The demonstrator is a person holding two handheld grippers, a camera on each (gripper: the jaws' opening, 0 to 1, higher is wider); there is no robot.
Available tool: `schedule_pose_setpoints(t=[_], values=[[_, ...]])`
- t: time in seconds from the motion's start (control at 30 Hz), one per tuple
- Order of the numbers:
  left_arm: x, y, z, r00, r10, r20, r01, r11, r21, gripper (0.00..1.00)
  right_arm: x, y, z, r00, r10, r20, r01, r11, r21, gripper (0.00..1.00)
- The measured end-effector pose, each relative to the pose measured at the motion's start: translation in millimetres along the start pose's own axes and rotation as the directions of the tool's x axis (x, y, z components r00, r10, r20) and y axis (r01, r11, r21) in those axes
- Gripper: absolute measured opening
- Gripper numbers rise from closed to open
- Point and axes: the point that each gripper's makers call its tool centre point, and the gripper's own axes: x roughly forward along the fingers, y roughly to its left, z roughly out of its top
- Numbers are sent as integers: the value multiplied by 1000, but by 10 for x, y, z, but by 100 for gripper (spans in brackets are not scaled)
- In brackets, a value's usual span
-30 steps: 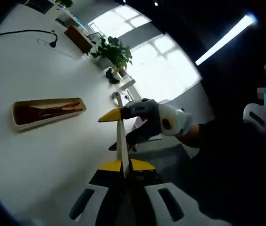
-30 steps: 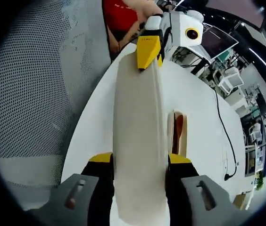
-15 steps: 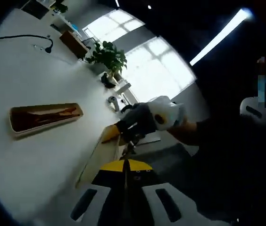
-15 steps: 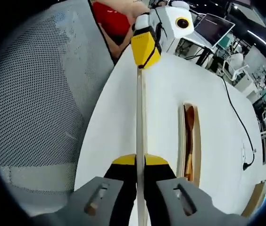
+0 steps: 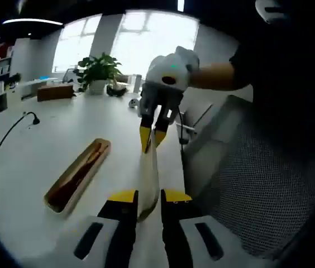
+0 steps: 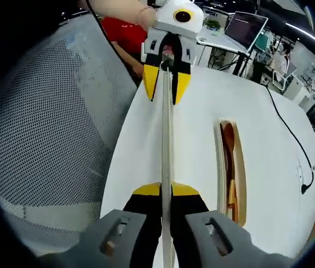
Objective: Arrange the utensils inside the cutlery case until each visible utensil rests in its matching compartment.
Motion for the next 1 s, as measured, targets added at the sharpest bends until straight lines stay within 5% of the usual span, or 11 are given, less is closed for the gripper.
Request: schedule_pose_setpoints(t=[0.23,0.33,0.37,0.4,0.5,0.67,0.83,0.93,1.0], values=[[25,-93,120,1000,-31,4,31,999,-33,4,-35,-21,-16,1000,-6,13,5,999,35,10],[18,-35,244,997,9,71,6,975,-221,4,-90,-168,10,994,-103,18,104,994,-26,17],[9,-2,282,995,29,98,4,949,-315,4,-138,-257,31,986,-166,29,167,986,-24,21],[-12,56,286,993,43,110,-6,947,-323,4,-170,-307,45,978,-204,36,205,979,-14,26],[-132,159,420,970,80,229,48,862,-504,4,-257,-407,96,949,-312,50,314,948,-41,46],[-180,253,381,956,131,261,58,791,-609,4,-118,-287,28,948,-318,-2,317,943,-100,54],[-208,277,447,933,162,321,129,682,-719,3,35,-241,-6,944,-324,-57,310,936,-168,56],[-234,285,515,911,168,376,209,598,-774,3,59,-301,-5,944,-324,-61,314,940,-137,52],[-245,317,495,907,179,381,213,584,-783,4,29,-356,-24,940,-332,-72,321,938,-133,48]])
